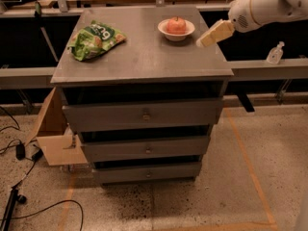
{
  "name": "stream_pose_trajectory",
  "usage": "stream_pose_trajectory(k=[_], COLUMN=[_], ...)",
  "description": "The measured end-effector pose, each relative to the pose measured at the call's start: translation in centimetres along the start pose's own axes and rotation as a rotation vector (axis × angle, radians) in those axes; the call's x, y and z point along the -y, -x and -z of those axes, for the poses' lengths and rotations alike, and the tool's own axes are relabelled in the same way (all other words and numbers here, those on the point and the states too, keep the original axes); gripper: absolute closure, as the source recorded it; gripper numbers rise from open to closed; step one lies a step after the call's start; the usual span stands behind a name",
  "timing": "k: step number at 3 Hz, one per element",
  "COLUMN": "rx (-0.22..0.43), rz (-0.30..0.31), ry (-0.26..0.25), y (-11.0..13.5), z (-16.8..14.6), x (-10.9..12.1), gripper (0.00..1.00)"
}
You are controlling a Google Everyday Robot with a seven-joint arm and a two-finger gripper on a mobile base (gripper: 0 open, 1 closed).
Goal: Pick apple from paper bowl and place on counter
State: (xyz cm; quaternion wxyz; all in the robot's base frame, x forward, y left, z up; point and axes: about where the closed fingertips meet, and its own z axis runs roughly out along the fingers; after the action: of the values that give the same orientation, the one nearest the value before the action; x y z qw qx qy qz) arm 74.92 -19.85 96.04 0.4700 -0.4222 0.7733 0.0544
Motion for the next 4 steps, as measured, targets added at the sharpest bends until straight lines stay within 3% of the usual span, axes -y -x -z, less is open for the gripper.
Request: stream_pose_trajectory(k=[1,2,3,4], rx=[-0.049,-0.064,-0.014,0.072], rz=[-0.051,-0.073,-0.142,-0.306], ry=[-0.046,-0.045,-0.033,-0.045], y=[0.7,0.9,1.5,3.1], z=[-3.7,-4.6,-5.3,-7.2], x=[1.5,1.3,0.9,0.9], gripper=[0.00,0.00,0.00,0.00])
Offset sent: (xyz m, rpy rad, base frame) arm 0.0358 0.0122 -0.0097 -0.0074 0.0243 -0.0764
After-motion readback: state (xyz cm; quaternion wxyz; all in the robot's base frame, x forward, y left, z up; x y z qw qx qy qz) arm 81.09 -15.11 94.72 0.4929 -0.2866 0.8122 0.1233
